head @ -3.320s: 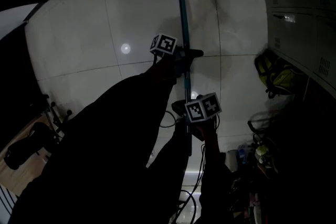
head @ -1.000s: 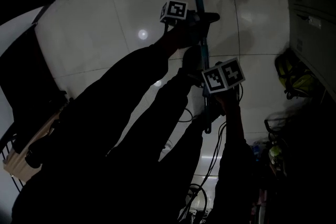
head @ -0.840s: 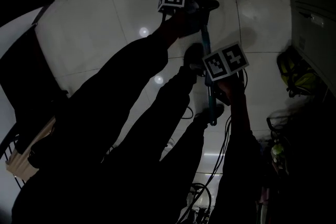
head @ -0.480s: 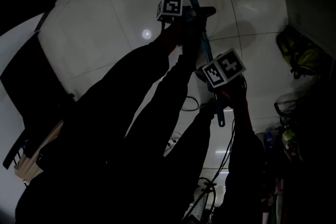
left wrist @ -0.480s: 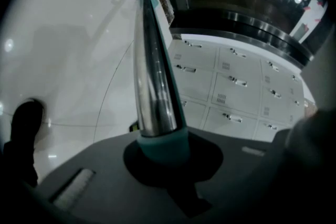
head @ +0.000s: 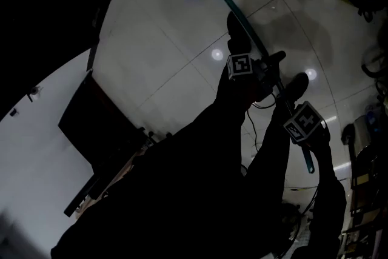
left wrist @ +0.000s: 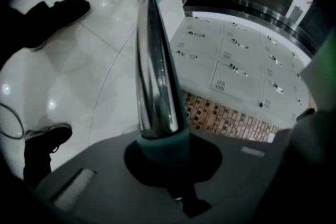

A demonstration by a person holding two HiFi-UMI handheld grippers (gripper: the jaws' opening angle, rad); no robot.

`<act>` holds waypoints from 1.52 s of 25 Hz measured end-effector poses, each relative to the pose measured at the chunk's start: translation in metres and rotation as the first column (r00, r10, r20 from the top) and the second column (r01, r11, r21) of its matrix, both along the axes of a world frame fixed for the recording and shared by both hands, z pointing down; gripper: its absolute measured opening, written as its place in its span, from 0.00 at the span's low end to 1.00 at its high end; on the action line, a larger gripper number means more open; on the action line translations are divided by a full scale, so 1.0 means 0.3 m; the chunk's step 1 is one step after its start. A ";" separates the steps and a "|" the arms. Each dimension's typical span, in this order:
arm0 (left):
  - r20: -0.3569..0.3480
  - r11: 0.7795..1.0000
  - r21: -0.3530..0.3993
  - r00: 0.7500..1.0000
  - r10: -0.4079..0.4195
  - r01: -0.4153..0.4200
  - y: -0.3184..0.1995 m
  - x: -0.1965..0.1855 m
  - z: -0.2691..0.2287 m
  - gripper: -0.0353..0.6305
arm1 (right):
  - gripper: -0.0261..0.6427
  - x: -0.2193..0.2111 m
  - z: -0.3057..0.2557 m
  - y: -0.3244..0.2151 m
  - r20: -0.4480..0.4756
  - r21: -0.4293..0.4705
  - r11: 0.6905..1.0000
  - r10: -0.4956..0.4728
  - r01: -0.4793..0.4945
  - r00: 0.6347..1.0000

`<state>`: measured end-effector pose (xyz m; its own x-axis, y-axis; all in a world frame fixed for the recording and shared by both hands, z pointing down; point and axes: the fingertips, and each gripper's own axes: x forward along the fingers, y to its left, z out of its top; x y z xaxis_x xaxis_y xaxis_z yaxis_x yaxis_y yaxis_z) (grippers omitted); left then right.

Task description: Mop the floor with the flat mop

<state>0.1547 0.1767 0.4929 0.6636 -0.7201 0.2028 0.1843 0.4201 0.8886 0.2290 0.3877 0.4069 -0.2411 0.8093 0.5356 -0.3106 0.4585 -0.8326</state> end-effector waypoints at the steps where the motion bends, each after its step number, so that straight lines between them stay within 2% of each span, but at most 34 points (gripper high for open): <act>1: -0.015 1.000 -0.018 1.000 0.006 -0.006 0.061 0.075 -0.011 0.07 | 0.13 0.064 -0.016 0.053 0.000 -0.001 1.000 -0.002 0.002 1.000; 4: -0.050 0.996 -0.079 0.998 0.037 -0.041 0.215 0.271 -0.013 0.06 | 0.13 0.238 -0.044 0.176 -0.009 0.002 1.000 -0.029 0.029 1.000; 7: -0.074 0.988 -0.116 0.993 0.093 -0.101 0.329 0.423 0.006 0.06 | 0.13 0.446 -0.040 0.249 -0.091 0.015 0.992 -0.120 0.122 0.989; 9: -0.074 0.978 -0.135 0.986 0.151 -0.160 0.391 0.493 0.030 0.06 | 0.13 0.508 -0.041 0.293 -0.106 0.003 0.994 -0.106 0.107 0.989; 11: -0.080 0.967 -0.155 0.978 0.191 -0.202 0.425 0.539 0.054 0.06 | 0.13 0.517 -0.035 0.332 -0.112 -0.013 0.999 -0.052 0.051 0.992; 13: -0.098 0.963 -0.169 0.976 0.196 -0.210 0.418 0.563 0.072 0.06 | 0.13 0.495 -0.018 0.349 -0.109 -0.028 0.999 0.013 -0.016 0.994; 15: -0.096 0.962 -0.168 0.975 0.202 -0.216 0.392 0.557 0.094 0.06 | 0.13 0.421 -0.006 0.338 -0.073 -0.050 0.992 0.108 -0.112 0.991; 17: -0.084 0.963 -0.162 0.976 0.202 -0.213 0.348 0.526 0.118 0.06 | 0.13 0.357 0.009 0.299 -0.063 -0.055 0.985 0.160 -0.163 0.985; 22: -0.051 0.981 -0.135 0.989 0.136 -0.142 0.165 0.367 0.140 0.06 | 0.13 0.194 0.039 0.136 -0.040 -0.043 0.982 0.180 -0.182 0.983; 26: -0.035 0.988 -0.109 0.994 0.108 -0.111 -0.009 0.165 0.157 0.05 | 0.13 0.047 0.102 -0.033 -0.036 0.011 0.993 0.115 -0.115 0.993; 29: -0.017 0.991 -0.108 0.997 0.078 -0.079 -0.147 -0.039 0.201 0.05 | 0.13 -0.127 0.136 -0.168 -0.036 0.007 0.996 0.086 -0.086 0.996; 33: 0.011 0.984 -0.158 0.997 0.082 -0.079 -0.338 -0.353 0.266 0.05 | 0.13 -0.426 0.176 -0.372 -0.022 -0.033 0.994 0.103 -0.104 0.994; 36: 0.015 0.983 -0.121 0.990 0.139 -0.136 -0.505 -0.598 0.304 0.05 | 0.13 -0.670 0.237 -0.538 -0.009 -0.016 0.994 0.112 -0.112 0.994; 38: 0.032 0.985 -0.106 0.989 0.142 -0.138 -0.613 -0.777 0.316 0.05 | 0.13 -0.846 0.271 -0.646 0.003 0.019 0.994 0.104 -0.104 0.995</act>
